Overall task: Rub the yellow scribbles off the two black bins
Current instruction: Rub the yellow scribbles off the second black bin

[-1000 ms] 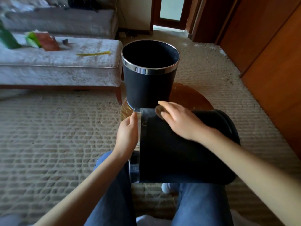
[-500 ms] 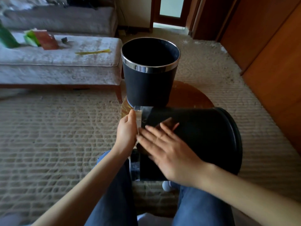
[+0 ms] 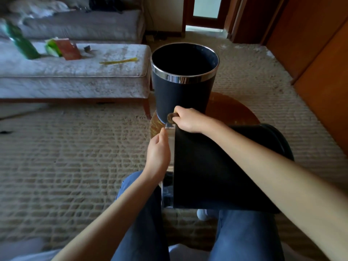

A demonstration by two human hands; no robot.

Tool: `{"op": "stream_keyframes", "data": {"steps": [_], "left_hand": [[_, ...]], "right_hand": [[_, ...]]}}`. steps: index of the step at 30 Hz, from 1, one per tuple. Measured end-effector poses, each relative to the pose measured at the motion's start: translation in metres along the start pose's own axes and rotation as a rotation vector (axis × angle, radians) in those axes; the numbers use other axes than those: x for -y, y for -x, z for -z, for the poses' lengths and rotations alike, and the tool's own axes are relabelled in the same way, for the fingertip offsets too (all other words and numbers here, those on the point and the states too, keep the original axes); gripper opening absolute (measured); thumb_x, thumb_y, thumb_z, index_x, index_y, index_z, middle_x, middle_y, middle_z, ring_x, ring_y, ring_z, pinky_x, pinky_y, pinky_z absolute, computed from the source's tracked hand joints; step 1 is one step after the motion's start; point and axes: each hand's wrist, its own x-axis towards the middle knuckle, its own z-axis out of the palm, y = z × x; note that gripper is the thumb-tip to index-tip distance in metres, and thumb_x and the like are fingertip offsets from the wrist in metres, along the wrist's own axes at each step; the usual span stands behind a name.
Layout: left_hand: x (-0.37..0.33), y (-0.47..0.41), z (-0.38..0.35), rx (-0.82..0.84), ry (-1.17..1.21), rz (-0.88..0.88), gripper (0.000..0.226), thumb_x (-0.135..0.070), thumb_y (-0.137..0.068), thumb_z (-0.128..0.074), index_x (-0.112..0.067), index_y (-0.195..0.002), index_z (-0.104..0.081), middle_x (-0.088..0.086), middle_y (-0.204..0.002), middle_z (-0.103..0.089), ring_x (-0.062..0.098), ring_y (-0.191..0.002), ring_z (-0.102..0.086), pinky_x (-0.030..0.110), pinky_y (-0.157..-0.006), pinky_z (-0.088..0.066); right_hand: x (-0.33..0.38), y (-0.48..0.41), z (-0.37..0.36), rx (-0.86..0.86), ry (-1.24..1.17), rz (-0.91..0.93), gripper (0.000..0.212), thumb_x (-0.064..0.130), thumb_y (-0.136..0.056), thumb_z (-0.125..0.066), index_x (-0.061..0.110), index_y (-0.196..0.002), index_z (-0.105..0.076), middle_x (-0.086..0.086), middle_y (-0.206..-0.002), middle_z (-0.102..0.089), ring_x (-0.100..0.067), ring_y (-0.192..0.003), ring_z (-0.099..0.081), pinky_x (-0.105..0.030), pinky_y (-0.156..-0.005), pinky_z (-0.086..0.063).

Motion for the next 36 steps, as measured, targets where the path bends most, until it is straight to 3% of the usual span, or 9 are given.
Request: {"op": "stream_keyframes", "data": {"steps": [8, 12, 15, 17, 20, 23, 29, 32, 36], "left_hand": [[-0.009, -0.031, -0.009, 0.045, 0.155, 0.099, 0.041, -0.041, -0.101, -0.042, -0.012, -0.094, -0.071, 0.011, -0.093, -0.070, 0.021, -0.089, -0.065, 0.039, -0.088, -0.052], [-0.021, -0.050, -0.009, 0.040, 0.010, 0.193, 0.028, -0.026, -0.100, -0.038, -0.014, -0.105, -0.063, 0.002, -0.066, -0.049, 0.014, -0.056, -0.046, 0.024, -0.050, -0.035], [-0.031, -0.073, -0.009, 0.155, 0.089, 0.372, 0.027, -0.021, -0.097, -0.043, -0.014, -0.072, -0.051, -0.001, -0.049, -0.043, 0.011, -0.036, -0.043, 0.014, -0.039, -0.035], [-0.034, -0.080, -0.013, 0.168, 0.074, 0.354, 0.028, -0.025, -0.102, -0.046, -0.015, -0.077, -0.055, -0.003, -0.051, -0.051, 0.007, -0.035, -0.048, 0.014, -0.039, -0.040], [-0.034, -0.078, -0.021, 0.075, 0.039, 0.268, 0.037, -0.024, -0.101, -0.051, -0.002, -0.129, -0.059, 0.008, -0.105, -0.070, 0.021, -0.092, -0.068, 0.028, -0.082, -0.054], [-0.016, -0.077, -0.015, 0.070, 0.050, 0.220, 0.048, -0.036, -0.093, -0.058, -0.008, -0.132, -0.060, 0.016, -0.129, -0.065, 0.027, -0.110, -0.065, 0.036, -0.101, -0.049], [-0.022, -0.030, -0.015, 0.046, 0.057, -0.030, 0.044, -0.047, -0.099, -0.047, -0.011, -0.110, -0.070, -0.002, -0.114, -0.067, 0.010, -0.100, -0.062, 0.032, -0.098, -0.047], [-0.021, -0.008, -0.019, 0.021, 0.103, -0.106, 0.042, -0.040, -0.105, -0.041, -0.009, -0.090, -0.066, 0.000, -0.087, -0.066, 0.007, -0.076, -0.058, 0.029, -0.075, -0.048], [-0.016, 0.006, -0.024, 0.017, 0.157, -0.147, 0.040, -0.038, -0.106, -0.039, -0.013, -0.096, -0.069, 0.000, -0.090, -0.072, 0.009, -0.084, -0.065, 0.035, -0.084, -0.052]], "right_hand": [[-0.023, 0.131, -0.060, -0.516, 0.114, 0.594, 0.039, 0.010, -0.092, -0.052, 0.006, -0.130, -0.060, -0.010, -0.141, -0.057, -0.028, -0.132, -0.051, -0.047, -0.115, -0.033], [-0.047, 0.161, -0.064, -0.525, 0.147, 0.708, 0.037, 0.006, -0.094, -0.056, 0.009, -0.130, -0.062, -0.007, -0.139, -0.059, -0.024, -0.131, -0.052, -0.044, -0.113, -0.037], [-0.061, 0.175, -0.034, -0.708, 0.025, 0.543, 0.031, 0.015, -0.096, -0.054, 0.006, -0.123, -0.066, -0.008, -0.121, -0.068, -0.024, -0.112, -0.063, -0.035, -0.101, -0.045], [-0.073, 0.179, -0.011, -0.805, -0.017, 0.348, 0.032, 0.025, -0.097, -0.051, 0.005, -0.117, -0.066, -0.010, -0.108, -0.070, -0.026, -0.101, -0.065, -0.033, -0.093, -0.047], [-0.090, 0.183, 0.018, -0.895, -0.131, 0.132, 0.031, 0.034, -0.098, -0.051, 0.010, -0.109, -0.066, -0.006, -0.098, -0.071, -0.019, -0.093, -0.064, -0.027, -0.083, -0.046], [-0.104, 0.184, 0.042, -0.920, -0.308, -0.023, 0.022, 0.034, -0.098, -0.055, 0.014, -0.104, -0.062, 0.004, -0.093, -0.066, -0.013, -0.091, -0.062, -0.024, -0.076, -0.045], [-0.114, 0.183, 0.080, -0.561, -1.635, -0.264, 0.033, 0.005, -0.093, -0.056, 0.015, -0.124, -0.063, -0.011, -0.118, -0.070, -0.024, -0.105, -0.069, -0.040, -0.084, -0.058], [-0.109, 0.187, 0.087, -0.500, -1.753, -0.239, 0.040, 0.007, -0.075, -0.065, 0.009, -0.115, -0.065, -0.013, -0.108, -0.073, -0.022, -0.093, -0.073, -0.036, -0.076, -0.061], [-0.105, 0.184, 0.087, -0.694, -1.456, -0.296, 0.012, 0.022, -0.092, -0.065, 0.019, -0.104, -0.066, -0.003, -0.101, -0.073, -0.018, -0.096, -0.070, -0.039, -0.080, -0.057]]}}
